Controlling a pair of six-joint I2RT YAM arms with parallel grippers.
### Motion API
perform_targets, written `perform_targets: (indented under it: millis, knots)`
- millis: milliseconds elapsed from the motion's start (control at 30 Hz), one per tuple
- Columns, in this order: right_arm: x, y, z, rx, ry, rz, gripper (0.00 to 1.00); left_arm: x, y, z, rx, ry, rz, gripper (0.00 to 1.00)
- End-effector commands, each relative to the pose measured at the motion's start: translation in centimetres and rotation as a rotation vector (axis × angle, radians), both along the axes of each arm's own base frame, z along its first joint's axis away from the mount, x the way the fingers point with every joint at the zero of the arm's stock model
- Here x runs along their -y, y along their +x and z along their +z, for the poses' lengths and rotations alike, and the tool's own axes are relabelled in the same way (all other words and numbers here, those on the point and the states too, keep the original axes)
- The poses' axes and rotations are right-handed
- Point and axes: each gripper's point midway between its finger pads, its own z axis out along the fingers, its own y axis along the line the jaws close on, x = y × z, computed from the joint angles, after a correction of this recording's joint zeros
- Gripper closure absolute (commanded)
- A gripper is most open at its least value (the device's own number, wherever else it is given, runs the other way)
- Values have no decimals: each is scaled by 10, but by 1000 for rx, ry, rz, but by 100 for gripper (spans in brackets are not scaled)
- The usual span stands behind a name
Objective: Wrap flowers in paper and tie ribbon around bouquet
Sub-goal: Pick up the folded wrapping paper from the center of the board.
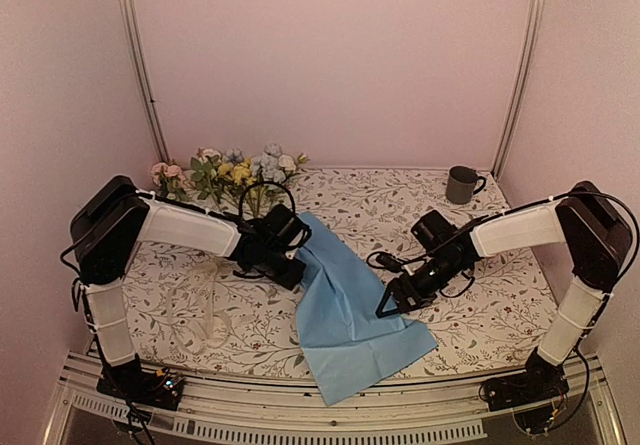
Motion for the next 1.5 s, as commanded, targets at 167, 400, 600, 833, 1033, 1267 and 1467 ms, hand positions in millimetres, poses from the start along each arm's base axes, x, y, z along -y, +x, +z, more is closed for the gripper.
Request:
perform_targets:
  millis: [167, 400, 600, 833, 1033, 1267, 1467]
  knots:
    - [24, -87, -16, -180, -76, -86, 22, 31, -26, -27, -21, 102, -227, 46]
    - [21, -98, -12, -218, 18, -151, 24, 63, -13, -12, 34, 94, -314, 46]
    - [18, -113, -5, -256, 53, -126, 29, 97, -48, 13, 86, 59, -512, 45]
    - [11, -122, 20, -250, 159, -117, 46, 111, -64, 28, 102, -17, -567, 44]
    - [5, -115, 55, -199, 266, -138, 64, 118, -59, 33, 115, -23, -557, 44]
    - [-4, -96, 82, -124, 304, -185, 100, 114, -36, 92, 284, -67, -452, 44]
    - [-8, -80, 136, 15, 365, -139, 100, 91, -31, 145, 386, -98, -370, 34]
